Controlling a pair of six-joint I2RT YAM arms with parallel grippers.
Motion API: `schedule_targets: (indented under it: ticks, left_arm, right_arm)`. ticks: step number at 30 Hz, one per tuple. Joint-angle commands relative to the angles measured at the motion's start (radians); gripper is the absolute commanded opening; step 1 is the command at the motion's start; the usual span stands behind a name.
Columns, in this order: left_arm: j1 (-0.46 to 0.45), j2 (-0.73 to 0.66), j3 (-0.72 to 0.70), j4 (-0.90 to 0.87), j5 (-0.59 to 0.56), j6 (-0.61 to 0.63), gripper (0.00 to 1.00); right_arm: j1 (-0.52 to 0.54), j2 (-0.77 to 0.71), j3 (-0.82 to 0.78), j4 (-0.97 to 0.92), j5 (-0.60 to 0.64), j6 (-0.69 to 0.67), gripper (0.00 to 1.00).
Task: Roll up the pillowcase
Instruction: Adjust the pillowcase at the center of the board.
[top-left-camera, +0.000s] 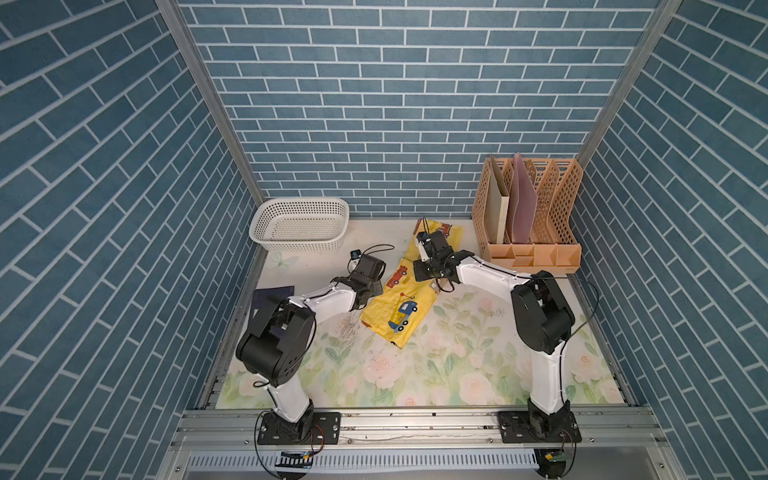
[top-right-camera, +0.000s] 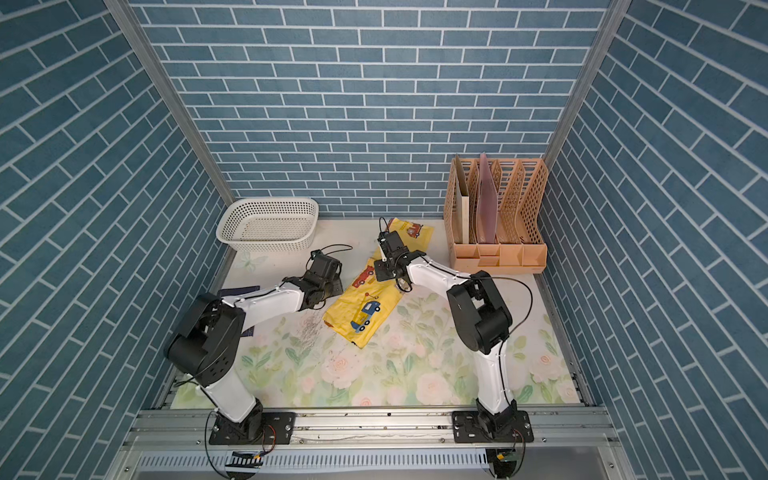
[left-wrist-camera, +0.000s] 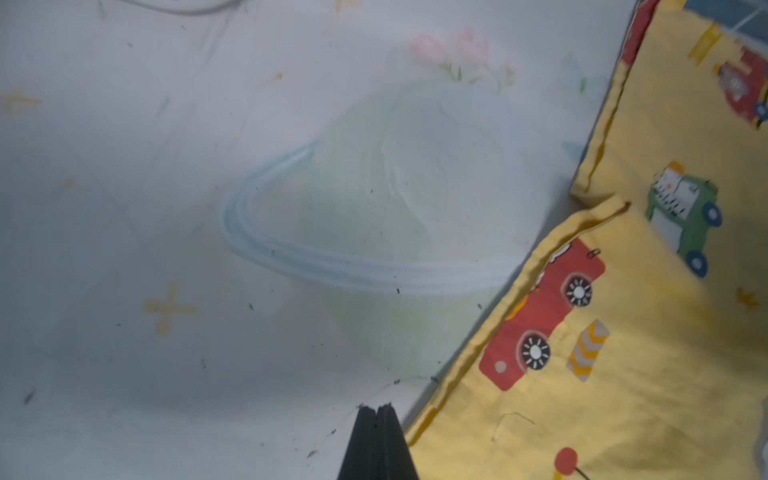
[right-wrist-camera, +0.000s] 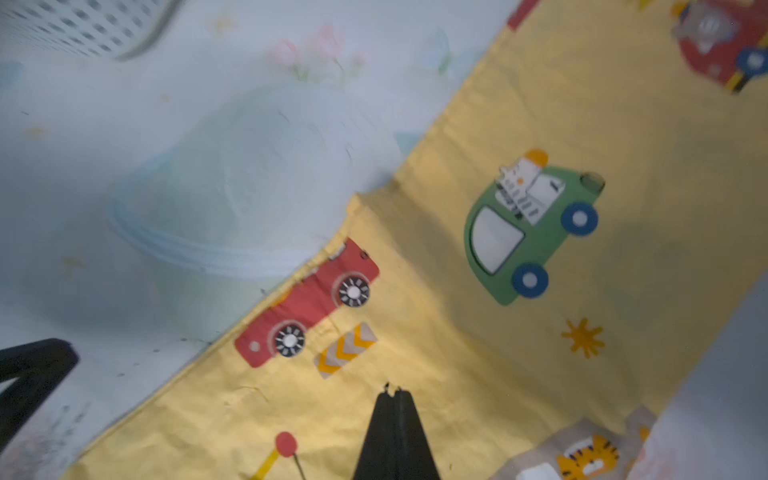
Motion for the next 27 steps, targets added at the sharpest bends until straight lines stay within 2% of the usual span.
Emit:
schedule_targets:
  ticks: [1,6,9,12,17,19,22,23,27]
  left_arm:
    - [-0.002,0.004,-0.040,0.023,0.036,0.007,0.00]
    - [-0.015,-0.048,-0.210,0.072,0.045,-0.043,0.00]
    - [-0.055,-0.075,-0.290,0.078,0.030,-0.074,0.00]
    - [-0.111,-0.103,-0.357,0.072,0.019,-0.137,0.00]
    - [-0.244,-0.205,-0.404,0.056,0.015,-0.250,0.00]
    - [-0.297,-0.240,-0.386,0.040,0.015,-0.280,0.00]
    - [-0.322,-0.303,-0.333,-0.056,-0.019,-0.299,0.00]
    - [-0.323,-0.339,-0.324,-0.076,-0.032,-0.297,0.00]
    - [-0.292,-0.491,-0.286,-0.114,-0.127,-0.240,0.00]
  right_arm:
    - [-0.003,0.059,0.001,-0.008,0.038,0.045,0.00]
    - [0.002,0.156,0.042,-0.010,0.047,0.025,0.00]
    - [0.002,0.228,0.074,0.016,0.004,-0.023,0.00]
    - [0.003,0.301,0.116,0.083,-0.133,-0.139,0.00]
    - [0.003,0.391,0.283,-0.001,-0.215,-0.327,0.00]
    - [0.004,0.369,0.296,-0.008,-0.248,-0.388,0.00]
    - [0.003,0.288,0.275,-0.046,-0.242,-0.395,0.00]
    - [0.003,0.230,0.237,-0.034,-0.241,-0.380,0.00]
    - [0.002,-0.063,-0.093,0.164,-0.247,-0.238,0.13]
